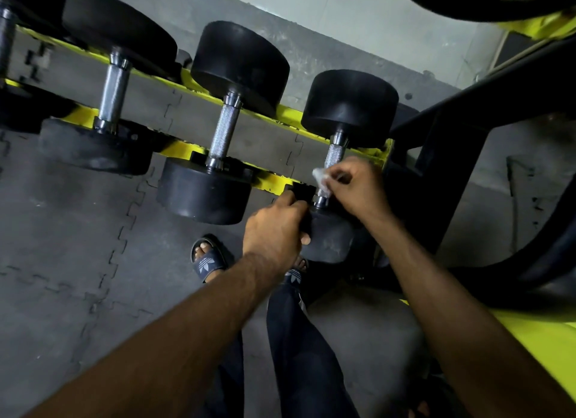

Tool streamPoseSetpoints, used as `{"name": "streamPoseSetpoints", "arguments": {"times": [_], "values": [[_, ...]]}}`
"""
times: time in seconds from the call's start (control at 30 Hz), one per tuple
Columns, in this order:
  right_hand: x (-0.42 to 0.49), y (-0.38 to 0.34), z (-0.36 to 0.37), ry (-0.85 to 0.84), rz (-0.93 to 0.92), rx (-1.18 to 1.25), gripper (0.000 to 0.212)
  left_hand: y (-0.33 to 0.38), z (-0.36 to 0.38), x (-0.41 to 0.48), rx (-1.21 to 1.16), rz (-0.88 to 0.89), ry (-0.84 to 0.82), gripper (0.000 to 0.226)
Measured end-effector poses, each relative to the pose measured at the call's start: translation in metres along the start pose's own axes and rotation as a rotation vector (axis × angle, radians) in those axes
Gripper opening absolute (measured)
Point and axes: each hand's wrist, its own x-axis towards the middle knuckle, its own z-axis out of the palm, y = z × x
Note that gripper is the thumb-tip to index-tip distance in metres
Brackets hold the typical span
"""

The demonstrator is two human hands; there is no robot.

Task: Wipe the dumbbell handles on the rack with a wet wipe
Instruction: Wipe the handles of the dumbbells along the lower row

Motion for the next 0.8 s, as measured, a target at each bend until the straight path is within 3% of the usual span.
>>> {"name": "streamPoseSetpoints", "arguments": {"times": [0.07, 0.17, 0.23, 0.4, 0.47, 0.6, 0.73, 0.8], "values": [[0.012, -0.01, 0.003, 0.202, -0.062, -0.115, 0.008, -0.001, 0.001, 0.001, 0.003, 0.005, 0.009, 0.028], [0.015, -0.014, 0.009, 0.291, -0.015, -0.129, 0.02, -0.003, 0.003, 0.002, 0.008, 0.005, 0.014, 0.028], [0.004, -0.011, 0.014, 0.211, -0.01, -0.186, 0.018, -0.003, 0.004, 0.002, 0.01, 0.009, 0.019, 0.028], [-0.008, -0.001, 0.002, -0.143, -0.245, -0.416, 0.006, -0.003, 0.001, 0.004, 0.0, 0.015, 0.006, 0.031], [0.007, 0.001, -0.003, -0.151, -0.255, -0.417, 0.006, -0.003, -0.001, 0.005, -0.011, 0.004, -0.014, 0.031], [0.026, -0.008, 0.004, 0.174, 0.093, -0.079, 0.02, -0.003, -0.004, 0.007, -0.018, -0.011, -0.035, 0.03], [0.01, -0.009, 0.018, 0.366, 0.254, -0.068, 0.018, -0.001, -0.005, 0.008, -0.024, -0.01, -0.03, 0.027], [0.02, -0.006, 0.018, 0.435, 0.456, 0.255, 0.009, -0.001, -0.005, 0.008, -0.027, -0.006, -0.025, 0.027]]}}
